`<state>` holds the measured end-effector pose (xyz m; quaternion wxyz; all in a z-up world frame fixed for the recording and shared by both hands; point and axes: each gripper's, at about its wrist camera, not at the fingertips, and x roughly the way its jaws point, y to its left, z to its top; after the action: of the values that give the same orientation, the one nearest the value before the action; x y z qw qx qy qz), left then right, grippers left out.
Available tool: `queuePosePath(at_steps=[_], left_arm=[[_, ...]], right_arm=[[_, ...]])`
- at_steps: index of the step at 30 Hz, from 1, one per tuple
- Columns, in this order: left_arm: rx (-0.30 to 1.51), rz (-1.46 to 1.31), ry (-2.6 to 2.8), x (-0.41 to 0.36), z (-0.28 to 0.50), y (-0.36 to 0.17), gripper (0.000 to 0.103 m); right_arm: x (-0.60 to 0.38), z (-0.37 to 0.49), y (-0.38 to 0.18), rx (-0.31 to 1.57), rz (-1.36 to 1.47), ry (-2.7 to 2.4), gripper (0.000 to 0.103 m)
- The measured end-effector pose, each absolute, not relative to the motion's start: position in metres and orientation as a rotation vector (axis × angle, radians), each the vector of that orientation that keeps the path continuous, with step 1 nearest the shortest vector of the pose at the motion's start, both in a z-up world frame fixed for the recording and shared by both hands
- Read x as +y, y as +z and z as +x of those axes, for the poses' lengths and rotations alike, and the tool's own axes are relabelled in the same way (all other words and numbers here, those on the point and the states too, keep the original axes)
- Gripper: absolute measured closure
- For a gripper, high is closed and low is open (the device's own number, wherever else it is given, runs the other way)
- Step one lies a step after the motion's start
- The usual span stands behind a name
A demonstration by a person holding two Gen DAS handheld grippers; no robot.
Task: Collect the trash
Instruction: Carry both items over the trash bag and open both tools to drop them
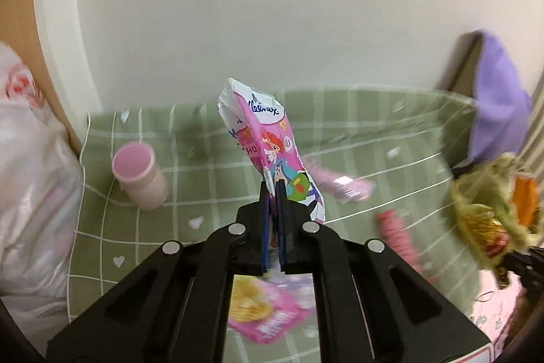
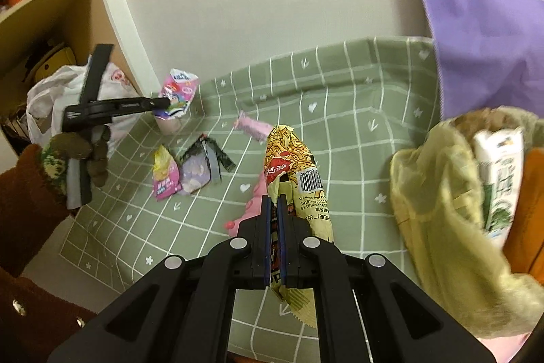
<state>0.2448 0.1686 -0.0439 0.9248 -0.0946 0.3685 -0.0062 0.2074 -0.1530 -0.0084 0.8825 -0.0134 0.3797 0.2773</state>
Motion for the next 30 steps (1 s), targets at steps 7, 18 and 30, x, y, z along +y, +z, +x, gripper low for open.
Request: queuePosePath(at_steps=[7, 18, 30], left_arm=[[0.653, -0.131, -0.128, 0.112, 0.215, 0.015, 0.099], [0.577, -0.123, -0.414, 0.016, 0.205, 0.059, 0.099], [0.66, -0.135, -0.658, -0.085, 0.237, 0.05, 0.099]], right_arm=[[-0.17, 0.205, 0.023, 0.702, 0.002, 0.547, 0.098], [-0.227, 0.19, 0.085, 0.533, 0.001, 0.434, 0.098], [-0.335, 0.169, 0.1, 0.501, 0.08, 0.221, 0.098]])
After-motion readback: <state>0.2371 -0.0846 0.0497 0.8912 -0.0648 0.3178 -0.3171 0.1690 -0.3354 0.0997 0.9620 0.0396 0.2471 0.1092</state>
